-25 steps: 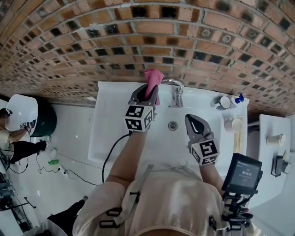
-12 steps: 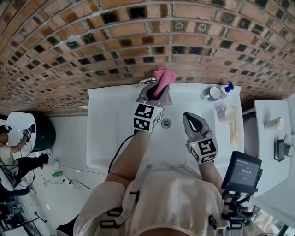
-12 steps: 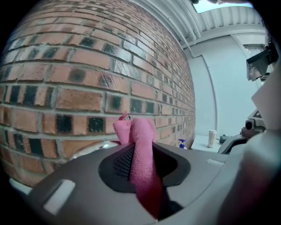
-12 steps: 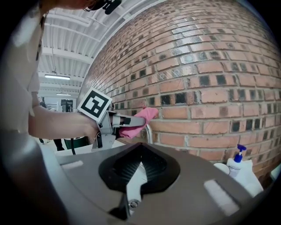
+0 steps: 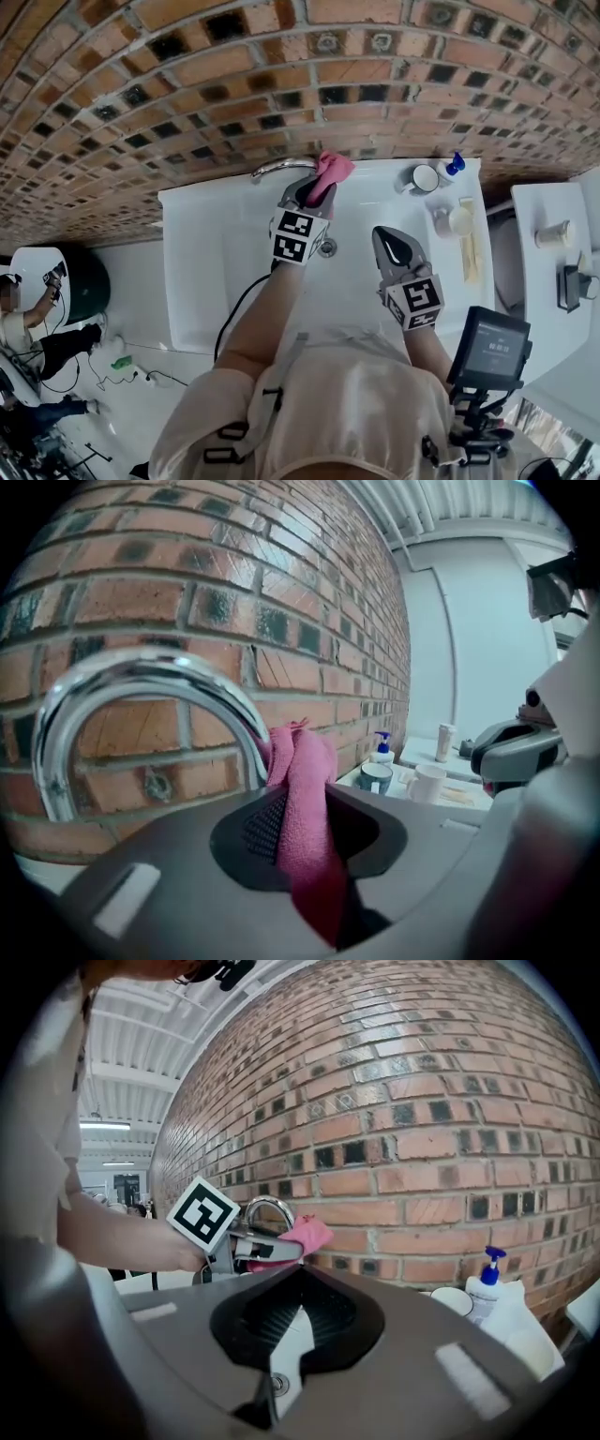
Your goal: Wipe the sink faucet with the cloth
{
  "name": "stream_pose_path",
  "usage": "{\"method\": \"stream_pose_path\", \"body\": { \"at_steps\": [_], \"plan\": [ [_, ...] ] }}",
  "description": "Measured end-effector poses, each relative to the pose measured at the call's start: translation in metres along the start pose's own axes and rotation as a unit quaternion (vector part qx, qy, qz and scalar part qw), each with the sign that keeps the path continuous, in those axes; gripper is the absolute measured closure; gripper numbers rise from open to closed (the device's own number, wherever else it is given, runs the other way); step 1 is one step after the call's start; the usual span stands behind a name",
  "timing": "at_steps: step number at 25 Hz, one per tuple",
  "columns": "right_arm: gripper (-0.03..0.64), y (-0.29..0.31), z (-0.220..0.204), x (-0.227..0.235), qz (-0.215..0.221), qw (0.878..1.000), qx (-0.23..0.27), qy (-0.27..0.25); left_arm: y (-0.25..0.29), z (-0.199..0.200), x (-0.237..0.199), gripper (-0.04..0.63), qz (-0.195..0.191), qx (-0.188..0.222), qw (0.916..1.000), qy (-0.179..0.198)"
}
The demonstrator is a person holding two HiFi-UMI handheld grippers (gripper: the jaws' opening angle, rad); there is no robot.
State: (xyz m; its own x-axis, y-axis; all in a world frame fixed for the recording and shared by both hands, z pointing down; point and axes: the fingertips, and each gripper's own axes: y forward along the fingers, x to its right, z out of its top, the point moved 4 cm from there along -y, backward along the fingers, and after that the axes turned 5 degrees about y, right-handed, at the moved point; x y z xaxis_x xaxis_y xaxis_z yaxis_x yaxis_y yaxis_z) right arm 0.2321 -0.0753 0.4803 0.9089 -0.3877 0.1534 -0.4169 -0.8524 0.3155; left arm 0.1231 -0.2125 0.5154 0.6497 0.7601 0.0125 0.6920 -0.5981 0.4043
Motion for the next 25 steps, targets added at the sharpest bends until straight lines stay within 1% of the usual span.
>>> {"method": "stream_pose_path", "body": {
  "at_steps": [3,6,9,13,15,18,22,25],
  "plan": [
    [0.626,0.01,0.001,-0.001,0.006,1.0,-0.003,-0.002,0.007,-0.016,-0.003,0.506,-0.01,-0.023,0.9997,-0.007],
    [0.626,0.017,0.004,-0.002,0.009,1.0,-0.005,-0.008,0.006,-0.012,-0.005,0.506,-0.018,-0.016,0.9995,-0.02],
    [0.626,0.02,0.007,-0.008,0.018,1.0,-0.003,-0.014,-0.012,0.008,-0.005,0.505,-0.017,0.017,0.9994,-0.024],
    [0.626,0.015,0.018,-0.024,0.021,0.999,0.003,-0.028,-0.051,0.052,0.001,0.505,-0.018,0.088,0.9959,0.003],
    [0.626,0.013,0.024,-0.04,0.03,0.999,0.005,-0.035,-0.082,0.07,-0.002,0.505,-0.007,0.123,0.9923,0.015],
    [0.626,0.015,0.028,-0.066,0.046,0.998,0.006,-0.047,-0.128,0.088,-0.013,0.505,0.025,0.161,0.9862,0.03],
    [0.626,0.019,0.036,-0.103,0.069,0.996,0.011,-0.062,-0.185,0.091,-0.031,0.505,0.065,0.189,0.9794,0.029],
    [0.626,0.022,0.042,-0.132,0.083,0.994,0.018,-0.072,-0.225,0.08,-0.044,0.505,0.093,0.196,0.9759,0.022]
  ]
}}
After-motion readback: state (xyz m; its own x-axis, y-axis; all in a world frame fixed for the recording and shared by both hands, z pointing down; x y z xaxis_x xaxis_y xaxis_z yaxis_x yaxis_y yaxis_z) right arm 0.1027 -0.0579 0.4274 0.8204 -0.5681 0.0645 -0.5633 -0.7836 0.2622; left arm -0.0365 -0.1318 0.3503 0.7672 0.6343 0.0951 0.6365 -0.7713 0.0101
